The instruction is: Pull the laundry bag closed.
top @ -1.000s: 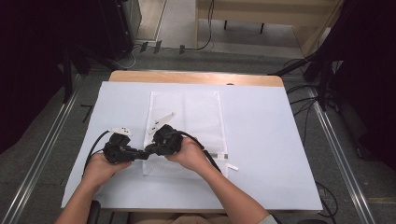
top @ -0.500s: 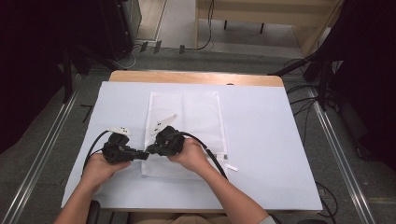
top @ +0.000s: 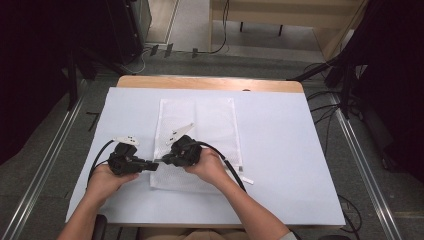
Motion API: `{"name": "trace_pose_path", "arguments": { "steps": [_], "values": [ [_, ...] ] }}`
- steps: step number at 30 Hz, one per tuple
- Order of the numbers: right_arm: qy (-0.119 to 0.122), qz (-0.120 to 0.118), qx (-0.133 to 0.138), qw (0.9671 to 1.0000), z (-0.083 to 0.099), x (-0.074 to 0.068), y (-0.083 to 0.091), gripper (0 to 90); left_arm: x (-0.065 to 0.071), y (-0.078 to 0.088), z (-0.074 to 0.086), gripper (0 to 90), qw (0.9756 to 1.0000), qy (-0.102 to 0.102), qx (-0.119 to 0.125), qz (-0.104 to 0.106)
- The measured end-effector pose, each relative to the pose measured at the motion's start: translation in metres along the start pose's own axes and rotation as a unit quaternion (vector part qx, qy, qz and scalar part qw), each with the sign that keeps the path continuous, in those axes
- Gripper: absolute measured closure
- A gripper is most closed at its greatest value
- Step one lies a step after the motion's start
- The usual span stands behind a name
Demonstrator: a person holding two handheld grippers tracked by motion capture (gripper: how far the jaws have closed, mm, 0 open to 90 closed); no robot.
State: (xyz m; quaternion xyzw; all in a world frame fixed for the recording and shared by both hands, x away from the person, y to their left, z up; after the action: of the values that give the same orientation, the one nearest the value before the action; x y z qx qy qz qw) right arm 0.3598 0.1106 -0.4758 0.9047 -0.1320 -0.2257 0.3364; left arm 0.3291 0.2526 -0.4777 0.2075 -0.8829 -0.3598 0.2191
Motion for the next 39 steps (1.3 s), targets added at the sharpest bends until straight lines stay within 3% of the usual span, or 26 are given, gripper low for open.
{"name": "trace_pose_path", "arguments": {
  "steps": [20, 39],
  "values": [
    [-0.02, -0.007, -0.001, 0.9998, 0.018, 0.017, 0.016, 88.6, -0.002, 0.002, 0.001, 89.0, 0.9999, -0.008, 0.005, -0.008],
    [-0.042, -0.004, 0.004, 0.9991, 0.028, 0.028, 0.028, 88.5, -0.002, 0.005, 0.002, 88.9, 0.9999, -0.007, 0.014, -0.003]
  ]
}}
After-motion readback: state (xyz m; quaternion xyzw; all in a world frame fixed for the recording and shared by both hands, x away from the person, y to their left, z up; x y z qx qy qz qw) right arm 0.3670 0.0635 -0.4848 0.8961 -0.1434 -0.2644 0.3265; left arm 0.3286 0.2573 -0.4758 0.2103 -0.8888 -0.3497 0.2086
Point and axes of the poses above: each handheld gripper's, and its own axes: y roughly backward along the jaws, z roughly out of its underside, x roughly to its right, the point moved 6 cm from there along -y, roughly forward along the jaws, and after that the axes turned 12 degrees about -y, right-handed, at the moved point
